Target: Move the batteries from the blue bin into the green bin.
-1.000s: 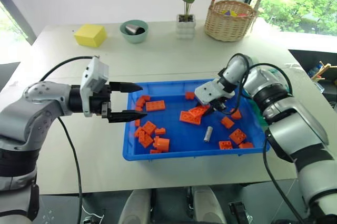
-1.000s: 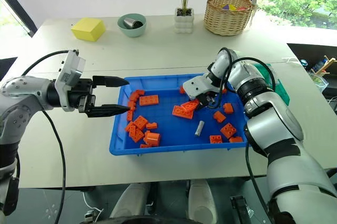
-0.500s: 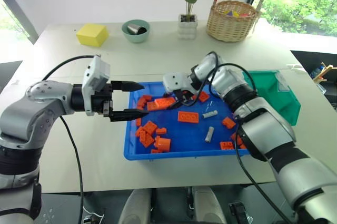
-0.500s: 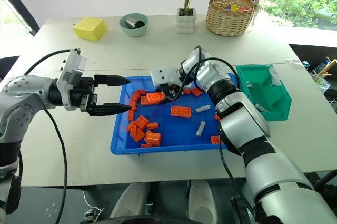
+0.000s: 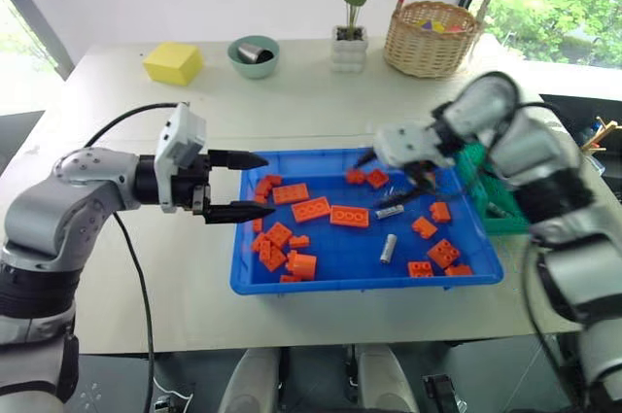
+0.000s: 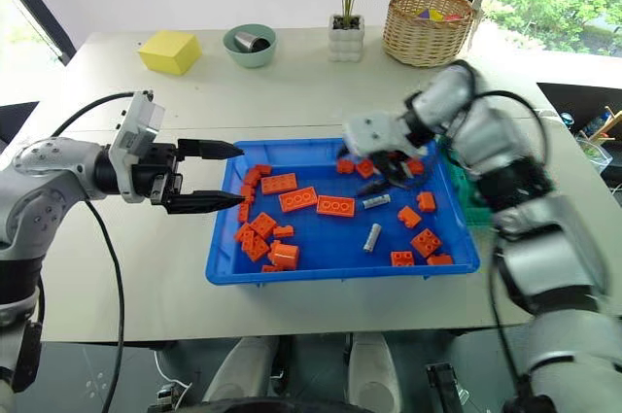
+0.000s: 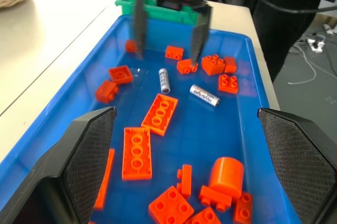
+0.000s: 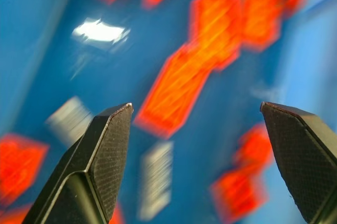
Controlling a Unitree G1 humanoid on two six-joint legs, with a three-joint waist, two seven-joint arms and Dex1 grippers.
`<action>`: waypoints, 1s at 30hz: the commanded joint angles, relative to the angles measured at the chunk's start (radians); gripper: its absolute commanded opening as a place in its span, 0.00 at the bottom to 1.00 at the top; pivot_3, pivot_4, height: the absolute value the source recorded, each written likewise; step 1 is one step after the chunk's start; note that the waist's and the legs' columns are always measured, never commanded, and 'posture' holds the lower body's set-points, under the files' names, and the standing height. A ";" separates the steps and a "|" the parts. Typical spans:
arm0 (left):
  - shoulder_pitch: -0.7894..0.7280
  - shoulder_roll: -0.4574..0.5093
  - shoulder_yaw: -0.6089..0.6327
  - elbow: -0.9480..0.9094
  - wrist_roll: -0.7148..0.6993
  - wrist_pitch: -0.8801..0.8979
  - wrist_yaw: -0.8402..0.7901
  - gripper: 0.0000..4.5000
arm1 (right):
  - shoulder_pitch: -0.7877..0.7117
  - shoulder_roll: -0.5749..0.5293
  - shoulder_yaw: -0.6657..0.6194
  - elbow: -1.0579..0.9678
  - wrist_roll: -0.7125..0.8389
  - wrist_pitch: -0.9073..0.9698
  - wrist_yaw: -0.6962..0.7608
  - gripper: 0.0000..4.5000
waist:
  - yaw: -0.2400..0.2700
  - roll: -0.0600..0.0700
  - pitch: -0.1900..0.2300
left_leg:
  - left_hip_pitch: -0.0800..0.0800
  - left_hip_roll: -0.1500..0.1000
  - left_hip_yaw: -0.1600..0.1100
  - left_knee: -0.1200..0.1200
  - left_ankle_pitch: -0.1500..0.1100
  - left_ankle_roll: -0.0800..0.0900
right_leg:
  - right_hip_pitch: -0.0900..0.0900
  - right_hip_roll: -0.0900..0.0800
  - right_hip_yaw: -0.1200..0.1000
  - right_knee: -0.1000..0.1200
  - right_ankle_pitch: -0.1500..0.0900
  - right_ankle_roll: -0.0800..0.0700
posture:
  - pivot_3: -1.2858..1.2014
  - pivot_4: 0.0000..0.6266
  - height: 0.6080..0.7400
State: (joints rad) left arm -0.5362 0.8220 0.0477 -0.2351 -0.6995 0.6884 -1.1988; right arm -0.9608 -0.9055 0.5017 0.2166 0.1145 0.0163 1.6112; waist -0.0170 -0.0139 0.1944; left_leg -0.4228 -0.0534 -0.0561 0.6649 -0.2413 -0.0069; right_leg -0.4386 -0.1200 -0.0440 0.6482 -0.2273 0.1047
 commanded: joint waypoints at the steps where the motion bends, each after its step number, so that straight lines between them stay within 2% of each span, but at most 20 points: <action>1: -0.035 -0.002 -0.008 0.002 0.006 -0.020 -0.017 1.00 | 0.021 -0.016 0.030 -0.063 0.042 -0.045 0.003 0.88 | -0.012 0.000 0.000 | 0.000 0.001 0.001 0.000 0.000 0.000 | 0.000 0.000 0.000 0.000 0.000 0.000 | 0.52 0.24 0.71; 5: -0.049 0.006 -0.017 0.005 0.007 -0.018 -0.036 1.00 | 0.042 -0.007 0.061 0.035 -0.074 -0.219 0.003 0.88 | -0.022 0.000 0.000 | 0.001 0.001 0.001 0.000 0.000 0.000 | 0.000 0.001 0.001 0.001 0.000 0.000 | 0.52 0.24 0.71; 11: -0.049 0.021 -0.007 -0.012 -0.003 0.000 -0.050 1.00 | 0.057 0.063 0.046 0.102 -0.122 -0.259 0.003 0.88 | -0.019 0.000 0.000 | 0.001 0.001 0.001 0.000 0.000 0.000 | 0.000 0.001 0.001 0.001 0.000 0.000 | 0.52 0.24 0.71; 20: -0.045 0.027 -0.002 -0.019 -0.005 0.004 -0.048 1.00 | 0.131 0.077 0.029 0.086 -0.141 -0.284 0.001 0.88 | 0.004 0.000 0.000 | 0.001 0.001 0.000 0.000 0.000 0.000 | 0.000 0.001 0.001 0.000 0.000 0.000 | 0.52 0.24 0.71; 21: -0.045 0.026 -0.002 -0.019 -0.005 0.003 -0.047 1.00 | 0.137 0.078 0.025 0.080 -0.140 -0.277 -0.001 0.77 | 0.004 0.000 0.000 | 0.001 0.001 0.000 0.000 0.000 0.000 | 0.001 0.001 0.001 0.000 0.000 0.000 | 0.52 0.24 0.71; 22: -0.045 0.026 -0.002 -0.019 -0.006 0.002 -0.046 1.00 | 0.143 0.079 0.020 0.073 -0.136 -0.268 -0.001 0.71 | 0.004 0.000 0.000 | 0.001 0.001 0.000 0.000 0.000 0.000 | 0.001 0.001 0.001 0.000 0.000 0.000 | 0.52 0.24 0.71; 28: -0.046 0.023 -0.006 -0.014 -0.003 -0.005 -0.050 1.00 | 0.157 0.079 -0.031 -0.012 -0.100 -0.168 0.002 0.04 | 0.002 0.000 0.000 | 0.001 0.001 0.000 0.000 0.000 0.000 | 0.001 0.001 0.001 0.000 0.000 0.000 | 0.52 0.24 0.71; 30: -0.048 0.020 -0.009 -0.010 0.000 -0.009 -0.051 1.00 | 0.150 0.077 -0.067 -0.055 -0.065 -0.090 0.001 0.04 | 0.003 0.000 0.000 | 0.001 0.001 0.000 0.000 0.000 0.000 | 0.000 0.001 0.001 0.000 0.000 0.000 | 0.52 0.24 0.71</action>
State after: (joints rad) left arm -0.5655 0.8376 0.0186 -0.2334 -0.6888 0.6913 -1.2422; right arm -0.7939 -0.8253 0.4919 0.2144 0.0056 -0.1216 1.6127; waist -0.0141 -0.0140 0.1945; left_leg -0.4220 -0.0527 -0.0559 0.6654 -0.2412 -0.0069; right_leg -0.4382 -0.1194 -0.0434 0.6485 -0.2273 0.1046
